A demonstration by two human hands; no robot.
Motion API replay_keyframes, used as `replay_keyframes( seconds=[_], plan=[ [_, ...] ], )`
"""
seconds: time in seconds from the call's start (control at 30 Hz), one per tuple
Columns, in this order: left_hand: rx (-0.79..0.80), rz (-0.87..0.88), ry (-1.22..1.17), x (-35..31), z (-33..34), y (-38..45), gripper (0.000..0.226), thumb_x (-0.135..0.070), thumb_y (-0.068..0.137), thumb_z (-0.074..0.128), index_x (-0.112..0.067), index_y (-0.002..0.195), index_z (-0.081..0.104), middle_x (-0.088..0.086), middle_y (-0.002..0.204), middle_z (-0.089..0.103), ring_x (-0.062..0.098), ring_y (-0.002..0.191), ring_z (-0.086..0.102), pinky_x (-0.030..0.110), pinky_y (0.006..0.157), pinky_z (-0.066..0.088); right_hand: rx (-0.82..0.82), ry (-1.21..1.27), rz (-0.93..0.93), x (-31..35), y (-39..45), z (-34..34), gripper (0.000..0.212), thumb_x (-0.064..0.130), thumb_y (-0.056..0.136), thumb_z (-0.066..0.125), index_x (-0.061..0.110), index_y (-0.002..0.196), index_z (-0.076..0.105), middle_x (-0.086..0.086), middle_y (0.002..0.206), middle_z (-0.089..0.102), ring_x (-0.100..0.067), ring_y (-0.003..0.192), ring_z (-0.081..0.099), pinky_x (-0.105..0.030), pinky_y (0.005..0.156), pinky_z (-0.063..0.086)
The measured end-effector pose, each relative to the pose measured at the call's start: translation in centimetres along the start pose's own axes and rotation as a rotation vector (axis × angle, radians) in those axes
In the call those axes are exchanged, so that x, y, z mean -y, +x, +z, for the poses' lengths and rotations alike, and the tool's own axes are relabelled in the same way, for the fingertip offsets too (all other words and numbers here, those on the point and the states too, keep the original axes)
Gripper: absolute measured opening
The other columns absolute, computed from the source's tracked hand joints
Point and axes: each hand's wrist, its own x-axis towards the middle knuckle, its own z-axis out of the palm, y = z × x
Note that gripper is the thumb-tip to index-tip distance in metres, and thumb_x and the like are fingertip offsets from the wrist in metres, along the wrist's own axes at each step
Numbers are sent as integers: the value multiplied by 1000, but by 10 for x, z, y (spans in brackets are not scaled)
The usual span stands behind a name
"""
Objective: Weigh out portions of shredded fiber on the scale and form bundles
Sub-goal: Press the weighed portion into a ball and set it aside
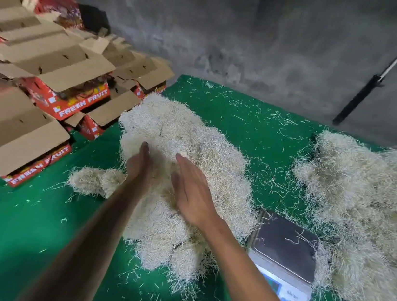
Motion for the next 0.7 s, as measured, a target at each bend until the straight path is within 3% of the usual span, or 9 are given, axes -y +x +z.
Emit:
replay_keyframes(
  seconds=[0.07,0.13,0.23,0.27,0.33,0.4,0.53,0.6,0.7],
  plan=[
    [-11,93,94,-5,-8,12,75,-65,103,27,-7,148,46,17,149,51,35,133,52,40,108,43,8,8,31,-2,-2,4,62,56,109,6,27,161,25,3,167,28,-2,153,10,-33,127,0],
    [35,212,135,-2,-8,13,75,-68,102,25,-14,151,45,10,155,45,29,141,45,43,116,33,8,2,38,-3,-4,9,61,52,111,6,26,159,32,2,164,34,-8,155,15,-37,129,5],
    [91,473,237,13,3,-2,52,-53,107,35,-21,143,54,1,146,56,-1,120,56,19,100,42,-10,63,115,-15,-10,12,58,44,112,8,23,158,36,2,163,37,-9,153,22,-39,129,13],
    [125,520,243,21,9,-13,44,-46,108,40,-20,137,59,2,138,63,-6,111,58,18,94,47,-13,82,138,-17,-13,11,61,46,111,7,22,158,37,2,163,36,-7,152,23,-39,128,14],
    [213,582,220,35,25,-33,34,-30,108,47,-5,118,68,12,111,73,9,94,68,40,83,61,-58,99,181,-22,-24,4,64,50,108,6,23,157,37,2,163,36,-3,150,21,-40,128,16],
    [260,643,234,48,48,-54,28,-19,107,49,0,97,67,15,88,71,22,77,67,57,72,59,-140,130,234,-31,-38,-5,66,54,107,7,23,156,39,2,162,38,-6,152,23,-43,128,18],
    [417,507,169,72,108,-97,16,-23,103,58,-22,95,71,0,94,75,17,90,73,50,83,61,-327,183,378,-79,-97,-39,47,41,111,22,29,151,42,6,161,38,-11,153,25,-48,127,20],
    [535,425,103,88,142,-119,19,-20,103,59,-14,114,72,3,107,77,17,102,73,38,88,61,-353,140,481,-111,-135,-63,46,41,111,25,29,153,40,6,163,34,-11,154,22,-49,126,19],
    [671,376,83,115,195,-151,31,-16,104,57,0,129,64,11,119,72,20,108,71,35,92,59,-367,-11,546,-152,-192,-102,55,43,108,24,21,156,42,-1,163,38,-19,154,25,-52,125,20]
  ],
)
